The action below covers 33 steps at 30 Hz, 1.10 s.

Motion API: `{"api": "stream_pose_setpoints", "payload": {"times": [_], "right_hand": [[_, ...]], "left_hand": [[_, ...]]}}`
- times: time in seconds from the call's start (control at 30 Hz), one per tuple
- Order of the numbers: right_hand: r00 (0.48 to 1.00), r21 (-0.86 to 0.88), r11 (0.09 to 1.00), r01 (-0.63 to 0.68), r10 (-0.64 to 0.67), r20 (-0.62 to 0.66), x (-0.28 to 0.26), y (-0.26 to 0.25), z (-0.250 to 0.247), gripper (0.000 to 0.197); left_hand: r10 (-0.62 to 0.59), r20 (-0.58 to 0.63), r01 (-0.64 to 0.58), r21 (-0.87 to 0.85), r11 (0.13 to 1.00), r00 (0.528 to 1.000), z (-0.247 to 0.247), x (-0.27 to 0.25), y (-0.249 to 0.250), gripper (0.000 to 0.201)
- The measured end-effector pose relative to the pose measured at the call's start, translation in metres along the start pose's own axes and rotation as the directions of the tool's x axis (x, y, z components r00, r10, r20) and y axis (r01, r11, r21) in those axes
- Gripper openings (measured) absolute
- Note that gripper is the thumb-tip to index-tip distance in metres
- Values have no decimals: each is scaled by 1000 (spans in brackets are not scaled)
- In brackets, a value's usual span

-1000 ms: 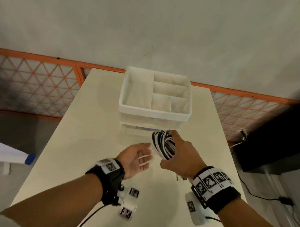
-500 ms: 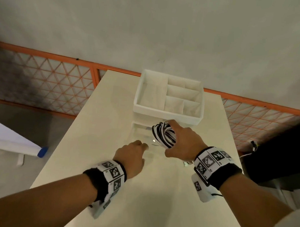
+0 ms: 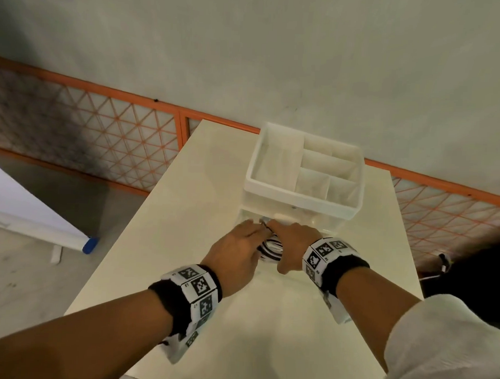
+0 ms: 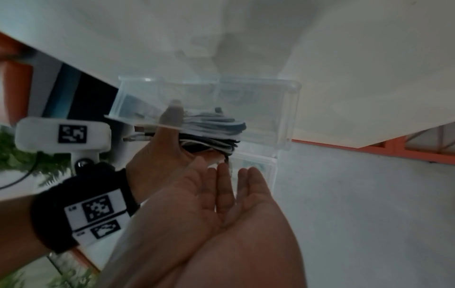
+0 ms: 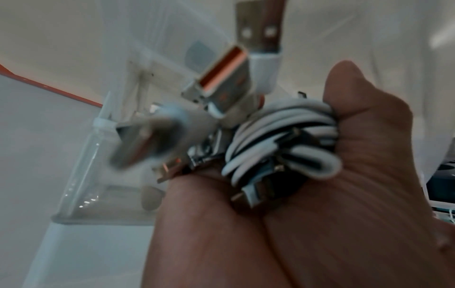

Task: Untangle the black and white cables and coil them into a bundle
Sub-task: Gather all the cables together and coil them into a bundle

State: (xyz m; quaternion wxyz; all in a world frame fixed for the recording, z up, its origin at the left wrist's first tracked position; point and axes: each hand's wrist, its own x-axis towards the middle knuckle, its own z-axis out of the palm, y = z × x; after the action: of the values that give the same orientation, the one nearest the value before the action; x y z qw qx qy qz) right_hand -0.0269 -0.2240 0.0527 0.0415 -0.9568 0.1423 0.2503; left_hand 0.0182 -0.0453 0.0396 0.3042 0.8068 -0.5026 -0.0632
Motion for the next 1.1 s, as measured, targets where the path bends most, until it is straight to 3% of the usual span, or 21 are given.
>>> {"api": "stream_pose_setpoints", "payload": {"times": [0.1,0.17,0.23,0.37,0.47,0.5,0.57,0.63,0.73,0.8,0.87,0.97,1.1], "right_hand": [[1000,1,1000,16,-16,-19,6,-2,10,90],[999,19,999,31,-30,-37,9,1,16,100],[998,65,997,50,-48,-36,10,6,19,110],[993,100,992,77,-68,-93,0,19,21,112],[974,95,989,112,-90,-207,-28,24,18,83],[947,82,986,146,-116,-299,-40,22,19,71],[843,32,969,246,-197,-501,-59,14,33,51],[775,-34,962,270,-238,-586,-71,4,61,44],[804,-78,988,137,-157,-574,-69,-3,99,54],[796,-35,995,91,-94,-597,-61,1,113,52],[789,14,994,104,-74,-610,-54,3,116,48],[794,63,988,139,-74,-604,-51,5,115,42],[821,97,981,167,-84,-565,-50,7,114,45]], "left_hand": [[9,161,-23,86,996,987,10,-1,4,52],[-80,341,3,220,976,937,18,-3,2,57],[-121,412,-16,314,949,903,25,0,1,59],[-171,476,-34,392,920,863,30,9,5,62],[-188,495,-36,408,912,848,31,12,8,64],[-191,498,-35,410,911,846,32,13,8,65],[-186,508,-42,404,914,841,33,13,7,66],[-171,513,-45,383,923,841,32,15,6,66],[-159,531,-47,354,934,832,28,18,5,67],[-139,551,-71,343,937,823,24,20,5,66],[-86,517,-83,296,952,852,20,22,7,60],[-9,307,-59,212,976,952,13,29,14,53],[-1,155,-33,213,976,988,14,42,20,66]]}}
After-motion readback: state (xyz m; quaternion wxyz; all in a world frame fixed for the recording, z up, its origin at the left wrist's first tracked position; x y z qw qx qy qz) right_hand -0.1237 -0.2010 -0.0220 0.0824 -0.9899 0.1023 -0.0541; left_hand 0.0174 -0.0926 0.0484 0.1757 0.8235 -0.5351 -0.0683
